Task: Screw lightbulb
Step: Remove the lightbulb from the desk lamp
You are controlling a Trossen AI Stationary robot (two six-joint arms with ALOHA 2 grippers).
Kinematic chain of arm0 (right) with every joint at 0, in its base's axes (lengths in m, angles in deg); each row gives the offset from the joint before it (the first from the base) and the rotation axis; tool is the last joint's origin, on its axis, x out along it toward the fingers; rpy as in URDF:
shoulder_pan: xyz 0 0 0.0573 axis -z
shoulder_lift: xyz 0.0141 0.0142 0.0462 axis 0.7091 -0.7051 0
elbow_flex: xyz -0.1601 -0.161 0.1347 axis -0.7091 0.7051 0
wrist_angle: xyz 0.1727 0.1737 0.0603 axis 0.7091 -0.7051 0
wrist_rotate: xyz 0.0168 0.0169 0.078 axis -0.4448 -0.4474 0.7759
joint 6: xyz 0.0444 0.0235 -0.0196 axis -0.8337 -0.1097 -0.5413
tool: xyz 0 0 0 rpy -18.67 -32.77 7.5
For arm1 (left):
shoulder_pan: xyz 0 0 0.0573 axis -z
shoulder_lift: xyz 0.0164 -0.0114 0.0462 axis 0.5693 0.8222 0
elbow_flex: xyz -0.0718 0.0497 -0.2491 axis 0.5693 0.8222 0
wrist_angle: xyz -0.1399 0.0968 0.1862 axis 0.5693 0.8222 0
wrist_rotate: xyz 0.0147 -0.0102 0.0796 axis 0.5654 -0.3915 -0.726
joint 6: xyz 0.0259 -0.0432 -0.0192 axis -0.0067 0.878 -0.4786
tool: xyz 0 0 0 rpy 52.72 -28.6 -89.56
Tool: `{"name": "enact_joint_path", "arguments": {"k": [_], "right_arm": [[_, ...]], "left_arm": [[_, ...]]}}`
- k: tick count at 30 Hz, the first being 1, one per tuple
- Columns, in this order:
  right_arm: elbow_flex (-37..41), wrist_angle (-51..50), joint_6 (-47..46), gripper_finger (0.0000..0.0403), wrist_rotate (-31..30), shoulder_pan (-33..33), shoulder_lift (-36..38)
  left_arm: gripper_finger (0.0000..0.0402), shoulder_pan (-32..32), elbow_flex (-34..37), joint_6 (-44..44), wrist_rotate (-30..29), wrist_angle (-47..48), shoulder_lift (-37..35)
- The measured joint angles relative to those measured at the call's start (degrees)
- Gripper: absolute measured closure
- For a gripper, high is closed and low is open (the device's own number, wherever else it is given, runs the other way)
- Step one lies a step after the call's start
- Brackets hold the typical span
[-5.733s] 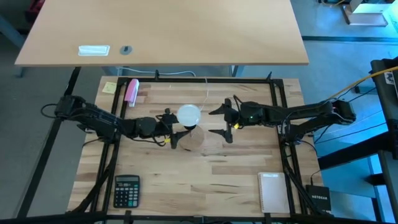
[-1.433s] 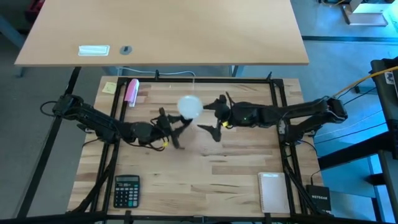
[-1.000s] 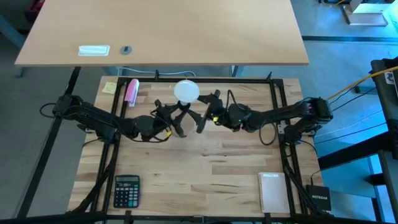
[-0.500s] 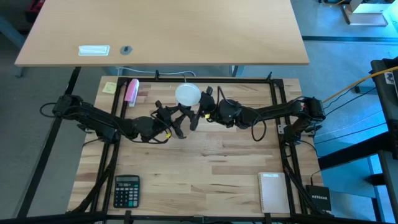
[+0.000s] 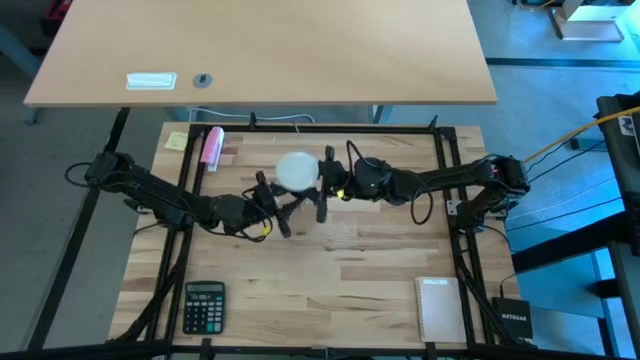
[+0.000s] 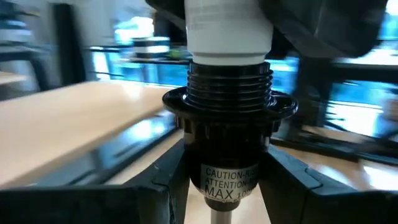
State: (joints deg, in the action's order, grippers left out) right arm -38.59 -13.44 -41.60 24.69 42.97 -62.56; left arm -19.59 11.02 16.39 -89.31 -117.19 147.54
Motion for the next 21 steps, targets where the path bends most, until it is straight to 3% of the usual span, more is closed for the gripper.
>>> {"name": "enact_joint_path", "arguments": {"k": [4,7,10,15,21], "right_arm": [[0.0,-2.8,-0.8,0.0252,15.1,0.0,1.2],[0.0,-2.5,-0.9,0.0252,29.1,0.0,1.2],[-0.1,-2.3,-0.5,0.0252,37.9,0.1,1.1],[-0.2,-2.8,0.1,0.0252,42.3,0.1,1.0],[-0.1,-2.7,-1.0,0.0252,34.8,-0.3,1.0]], "left_arm": [[0.026,2.4,0.0,0.8,8.9,0.9,0.0],[0.026,3.4,0.0,0.6,18.6,0.4,0.0],[0.026,3.2,0.0,1.5,25.6,-0.5,0.1],[0.0261,1.7,0.0,3.2,34.6,-0.2,0.1],[0.0263,0.6,0.0,4.3,34.7,0.2,0.1]]}}
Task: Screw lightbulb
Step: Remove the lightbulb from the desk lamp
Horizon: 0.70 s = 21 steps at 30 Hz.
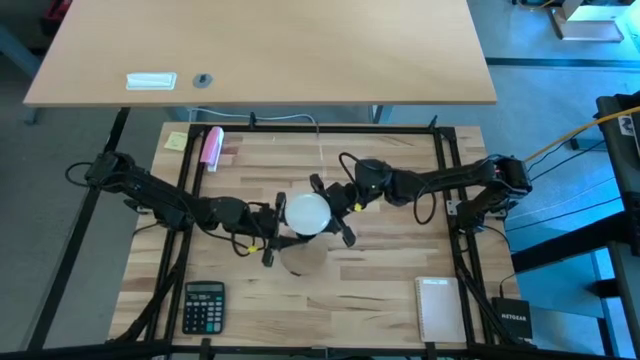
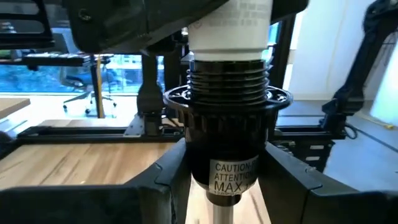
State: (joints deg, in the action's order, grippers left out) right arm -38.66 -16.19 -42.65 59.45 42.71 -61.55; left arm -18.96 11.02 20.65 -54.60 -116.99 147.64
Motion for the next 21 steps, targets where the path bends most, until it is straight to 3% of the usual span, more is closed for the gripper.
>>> {"name": "enact_joint_path", "arguments": {"k": [2,7,10,12,15,18,21], "right_arm": [[0.0,0.0,-0.3,0.023,-2.4,-0.2,0.1],[0.2,-5.9,1.6,0.0083,-6.9,-0.2,2.7],[0.1,-15.3,2.9,0.0022,-13.9,-0.2,7.0],[0.1,-22.9,3.0,0.0015,-19.5,-0.2,10.0],[0.1,-31.9,1.7,0.0034,-27.2,-0.2,14.1],[0.1,-33.7,-0.1,0.0056,-31.2,-0.2,15.5],[0.1,-28.9,-0.5,0.0074,-33.0,-0.2,14.1]], "left_arm": [[0.0264,-0.1,0.0,0.0,-1.4,0.4,-0.1],[0.0264,0.4,0.0,0.0,-5.4,0.2,-0.1],[0.0264,1.1,0.0,-1.1,-9.0,0.3,-0.1],[0.0264,1.3,0.0,-1.2,-12.5,0.2,-0.1],[0.0264,1.3,0.0,-2.8,-19.7,-0.2,-0.1],[0.0264,0.2,-0.4,-5.5,-27.4,-1.5,-0.1],[0.0264,-2.0,-1.3,-8.7,-32.2,-1.8,-0.1]]}}
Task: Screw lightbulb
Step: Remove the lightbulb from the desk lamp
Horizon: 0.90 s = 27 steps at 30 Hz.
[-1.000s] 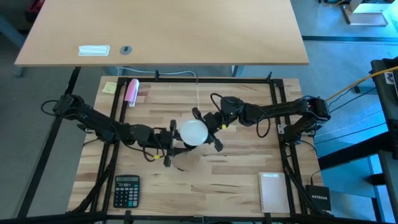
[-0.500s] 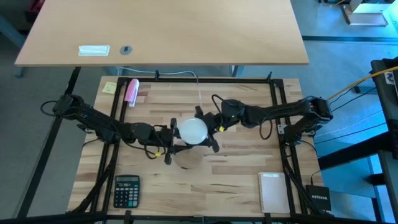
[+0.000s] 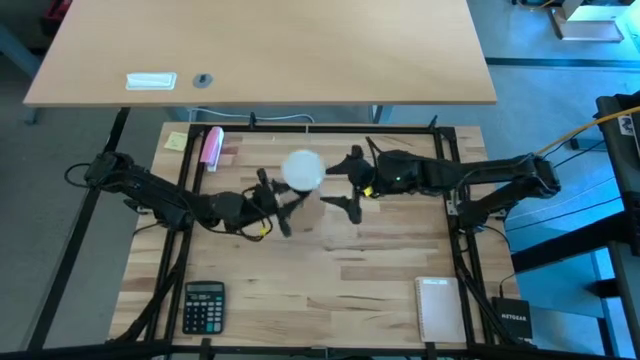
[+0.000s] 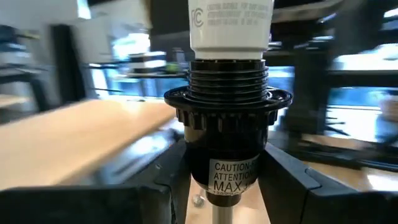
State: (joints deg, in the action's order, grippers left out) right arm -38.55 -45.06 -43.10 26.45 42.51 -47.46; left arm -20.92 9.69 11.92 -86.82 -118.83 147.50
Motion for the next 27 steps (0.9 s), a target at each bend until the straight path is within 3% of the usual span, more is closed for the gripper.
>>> {"name": "enact_joint_path", "arguments": {"k": [6,12,16,20,27], "right_arm": [[0.0,19.6,2.0,0.0096,-9.3,0.0,-6.8],[0.0,33.6,6.9,0.0105,-20.8,0.7,-13.1],[0.0,36.1,5.1,0.0105,-20.9,2.3,-15.1],[0.0,36.7,2.8,0.0105,-15.6,3.7,-15.3],[0.0,37.7,2.7,0.0113,-14.0,4.3,-15.4]], "left_arm": [[0.0264,-4.2,-0.5,-1.3,-8.5,-0.9,0.0],[0.0264,-5.3,-0.5,0.1,-9.5,-0.5,0.0],[0.0263,-4.9,-0.5,-0.1,-9.5,-0.1,0.0],[0.0263,-4.3,-0.5,-0.9,-9.6,0.1,0.0],[0.0263,-4.4,-0.5,-0.7,-9.5,0.8,0.0]]}}
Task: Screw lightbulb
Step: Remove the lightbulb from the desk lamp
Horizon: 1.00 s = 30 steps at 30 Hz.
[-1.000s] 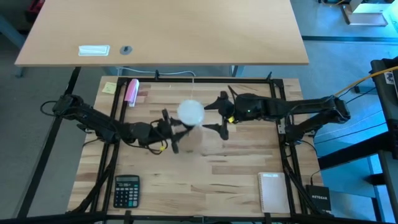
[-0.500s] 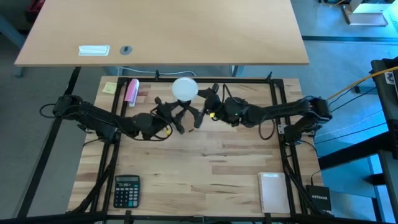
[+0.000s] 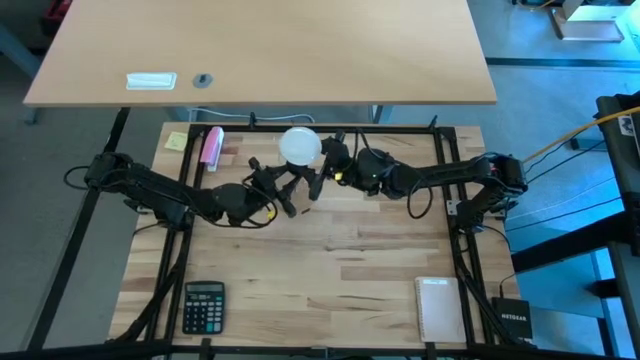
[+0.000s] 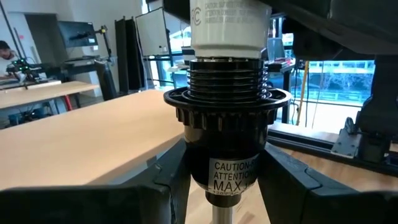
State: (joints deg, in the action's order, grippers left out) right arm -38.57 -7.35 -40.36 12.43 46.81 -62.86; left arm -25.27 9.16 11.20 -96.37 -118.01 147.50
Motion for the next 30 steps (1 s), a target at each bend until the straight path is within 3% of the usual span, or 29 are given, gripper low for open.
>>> {"name": "enact_joint_path", "arguments": {"k": [3,7,13,19,21,27,30], "right_arm": [[0.0,0.4,1.6,0.0149,0.7,-0.1,0.0],[0.0,0.0,2.2,0.0243,2.0,-0.1,0.0],[0.0,-2.3,3.7,0.0249,7.8,-0.1,0.9],[0.0,-9.4,3.1,0.0249,20.2,-0.1,4.7],[0.0,-11.0,2.4,0.0249,26.8,-0.1,5.7],[0.0,-12.7,0.2,0.0249,49.9,-0.2,6.5],[0.0,-11.9,-0.1,0.0249,57.6,-0.7,6.3]], "left_arm": [[0.0263,0.0,0.0,0.0,0.0,0.2,0.0],[0.0263,0.0,0.0,-0.1,0.1,0.3,0.0],[0.0263,1.2,0.0,-0.5,1.4,0.3,0.0],[0.0263,3.4,0.0,-0.3,7.8,0.1,0.0],[0.0263,4.0,0.0,-0.1,12.9,0.0,0.0],[0.0263,5.2,0.0,3.9,37.8,0.3,0.1],[0.0263,5.1,0.0,7.7,46.6,-0.3,0.1]]}}
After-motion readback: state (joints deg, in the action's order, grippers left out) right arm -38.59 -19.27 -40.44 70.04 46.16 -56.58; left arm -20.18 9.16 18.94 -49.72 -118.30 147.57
